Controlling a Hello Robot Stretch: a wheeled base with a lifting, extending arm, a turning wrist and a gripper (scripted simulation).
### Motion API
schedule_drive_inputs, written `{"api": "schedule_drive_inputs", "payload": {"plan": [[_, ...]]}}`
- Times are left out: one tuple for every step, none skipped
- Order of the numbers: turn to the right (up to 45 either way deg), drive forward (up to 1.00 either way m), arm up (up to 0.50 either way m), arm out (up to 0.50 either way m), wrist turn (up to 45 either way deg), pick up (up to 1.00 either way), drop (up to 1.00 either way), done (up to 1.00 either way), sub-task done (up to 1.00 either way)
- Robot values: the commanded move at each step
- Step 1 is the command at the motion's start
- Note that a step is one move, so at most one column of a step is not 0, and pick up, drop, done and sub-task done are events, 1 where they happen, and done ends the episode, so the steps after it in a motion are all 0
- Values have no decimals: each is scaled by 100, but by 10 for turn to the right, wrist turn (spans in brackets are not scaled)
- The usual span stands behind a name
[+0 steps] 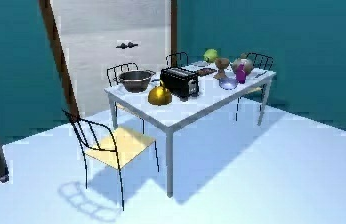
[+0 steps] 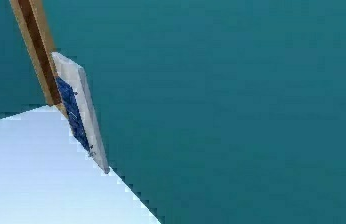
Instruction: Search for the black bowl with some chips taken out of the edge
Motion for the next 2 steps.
{"api": "schedule_drive_inputs", "payload": {"plan": [[-450, 0, 0, 0, 0, 0, 0, 0, 0], [-360, 0, 0, 0, 0, 0, 0, 0, 0]]}}
